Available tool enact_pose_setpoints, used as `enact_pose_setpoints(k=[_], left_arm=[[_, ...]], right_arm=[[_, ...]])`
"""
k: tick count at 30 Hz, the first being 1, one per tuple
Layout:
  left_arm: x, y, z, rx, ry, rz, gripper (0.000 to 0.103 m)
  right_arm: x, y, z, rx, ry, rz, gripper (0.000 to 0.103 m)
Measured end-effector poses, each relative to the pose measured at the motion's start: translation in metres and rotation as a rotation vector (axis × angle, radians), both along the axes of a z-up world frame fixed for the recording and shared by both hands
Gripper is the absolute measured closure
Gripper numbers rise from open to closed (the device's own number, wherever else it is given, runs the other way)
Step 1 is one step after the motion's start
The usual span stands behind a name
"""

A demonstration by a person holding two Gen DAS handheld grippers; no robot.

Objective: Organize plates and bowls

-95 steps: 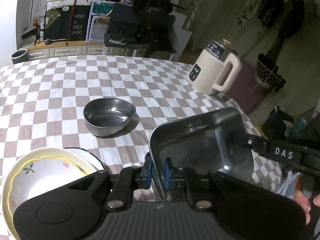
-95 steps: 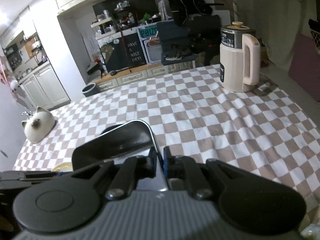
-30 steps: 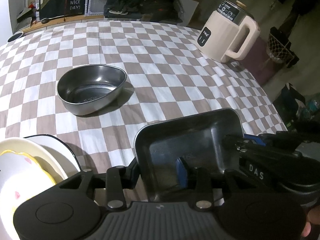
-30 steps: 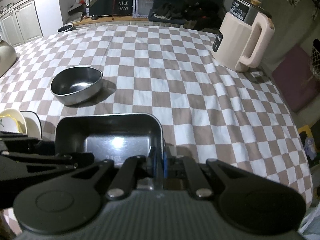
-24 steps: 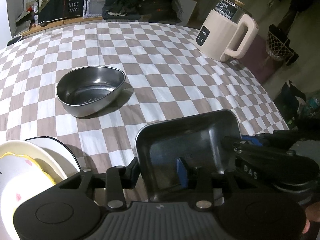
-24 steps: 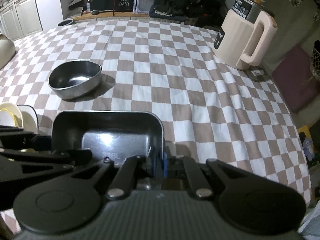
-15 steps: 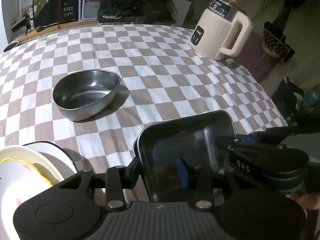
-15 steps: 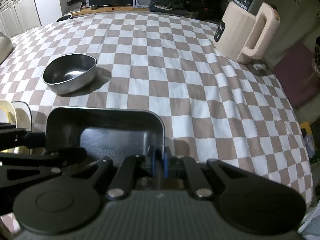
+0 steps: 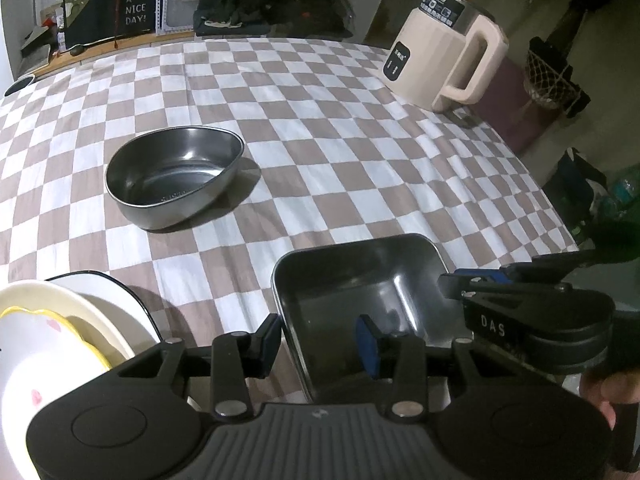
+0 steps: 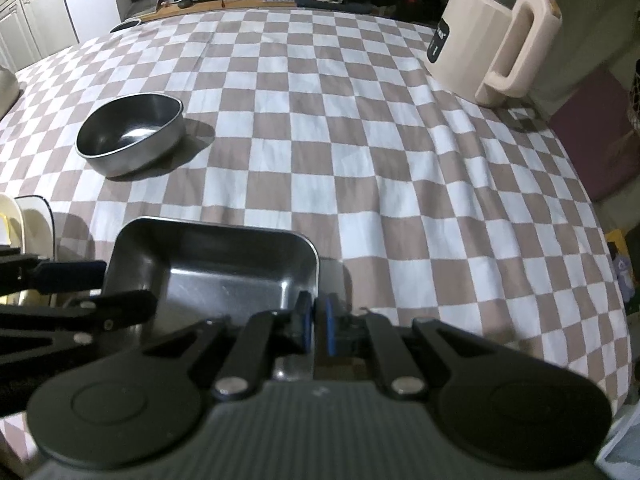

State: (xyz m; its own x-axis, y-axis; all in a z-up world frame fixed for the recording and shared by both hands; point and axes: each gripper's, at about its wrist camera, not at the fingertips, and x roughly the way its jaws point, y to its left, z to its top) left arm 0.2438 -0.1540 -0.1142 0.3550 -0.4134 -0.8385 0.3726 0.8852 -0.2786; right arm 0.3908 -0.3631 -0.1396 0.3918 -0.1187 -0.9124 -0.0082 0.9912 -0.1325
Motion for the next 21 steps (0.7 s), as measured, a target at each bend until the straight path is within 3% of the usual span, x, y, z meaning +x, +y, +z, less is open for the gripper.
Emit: enact_pose_setpoints(k=[7, 14, 21], left_arm=[[-0.0015, -0.0004, -0.0002, 0.002, 0.014, -0.016, 0.06], [-0.0013, -0.0015, 0.0, -0.013, 0.033, -0.017, 0.057], [-0.0023, -0.0023, -0.0003, -0.004, 0.026, -0.031, 0.056]], right_arm=[[-0.0017, 0.0012, -0.0039, 0.017, 0.031, 0.013, 0.097], [-0.0008, -0.0031, 0.0004, 0.051, -0.017, -0.011, 0.098], [0.0027, -0.0051, -0.0024, 0.07, -0.007, -0.022, 0.098]])
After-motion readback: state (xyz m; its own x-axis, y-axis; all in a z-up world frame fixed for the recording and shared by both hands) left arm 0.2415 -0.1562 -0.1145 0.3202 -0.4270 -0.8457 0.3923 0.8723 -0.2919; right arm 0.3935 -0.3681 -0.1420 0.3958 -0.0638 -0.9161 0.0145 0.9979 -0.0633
